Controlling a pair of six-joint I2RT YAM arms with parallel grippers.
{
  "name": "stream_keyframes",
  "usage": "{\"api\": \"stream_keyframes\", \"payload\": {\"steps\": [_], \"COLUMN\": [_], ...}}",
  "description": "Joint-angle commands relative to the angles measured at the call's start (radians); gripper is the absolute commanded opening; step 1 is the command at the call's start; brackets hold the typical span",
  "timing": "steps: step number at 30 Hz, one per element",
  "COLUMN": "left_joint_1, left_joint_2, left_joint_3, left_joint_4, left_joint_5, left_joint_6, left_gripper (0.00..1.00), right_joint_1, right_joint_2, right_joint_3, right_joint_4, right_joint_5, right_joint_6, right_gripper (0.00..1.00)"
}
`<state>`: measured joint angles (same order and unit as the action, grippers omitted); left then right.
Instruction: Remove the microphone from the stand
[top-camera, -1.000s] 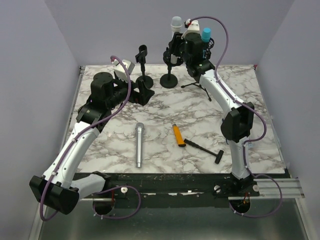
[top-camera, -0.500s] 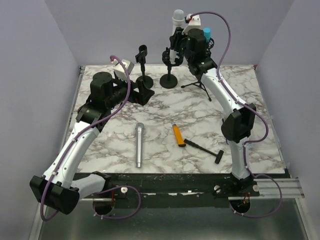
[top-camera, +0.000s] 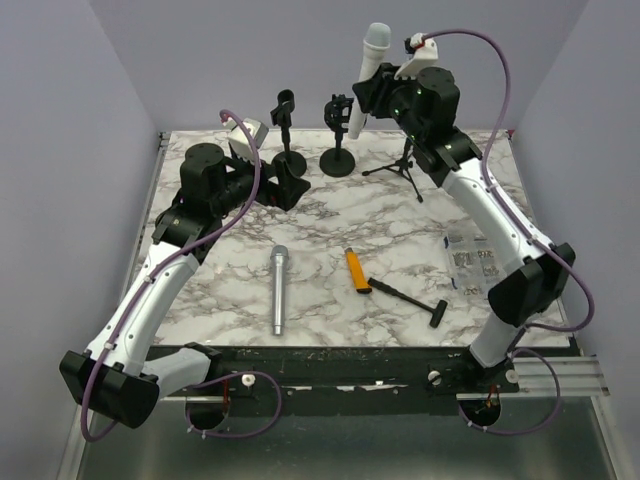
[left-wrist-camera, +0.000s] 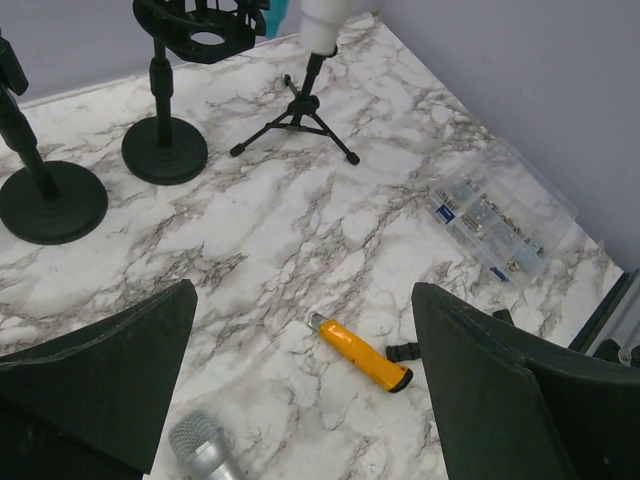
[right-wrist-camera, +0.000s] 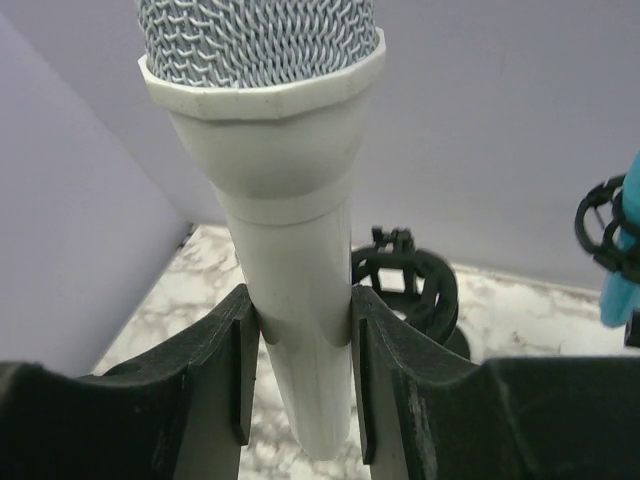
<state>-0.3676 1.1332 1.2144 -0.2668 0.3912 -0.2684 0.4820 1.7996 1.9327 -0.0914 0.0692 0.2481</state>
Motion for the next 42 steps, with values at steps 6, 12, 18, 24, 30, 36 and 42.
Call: {"api": "stream_keyframes", "payload": {"steps": [6, 12, 18, 24, 30, 36, 42], "left_joint_1": [0.006, 0.005, -0.003, -0.020, -0.073, -0.107, -0.150], "left_joint_2": [0.054, 0.106, 0.160, 0.276, 0.316, 0.253, 0.183], "left_joint_3": [-0.001, -0.005, -0.027, 0.014, 0.013, -0.141, -0.259], "left_joint_4": [0.064, 0.101, 0.180, 0.160, 0.187, 0.328, 0.330], "left_joint_5": [0.135, 0.228, 0.331, 0.423, 0.438, 0.391, 0.287], "left_joint_6": [-0.074, -0.139, -0.230, -0.287, -0.351, -0.476, -0.473], "left_gripper": [0.92, 0.90, 0.87, 0.80, 0.78, 0.75, 0.75], "right_joint_1": [-0.009, -0.009, -0.009, -0.008, -0.008, -0.008, -0.009], "right_joint_2": [-0.261, -0.364, -0.457, -0.481, -0.509, -0.512, -0.482], "right_joint_3": [-0.473, -0.700, -0.927, -1.030, -1.100, -1.141, -1.185], "right_joint_4": [0.053, 0.082, 0.269, 0.386, 0.485, 0.527, 0.630], "right_joint_5": [-0.297, -0.421, -0.489, -0.560, -0.587, -0.616, -0.666], "right_joint_6": [0.193, 0.273, 0.417, 0.544, 0.638, 0.664, 0.730], "right_gripper": [0.01, 0.01, 0.01, 0.01, 0.01, 0.01, 0.01]}}
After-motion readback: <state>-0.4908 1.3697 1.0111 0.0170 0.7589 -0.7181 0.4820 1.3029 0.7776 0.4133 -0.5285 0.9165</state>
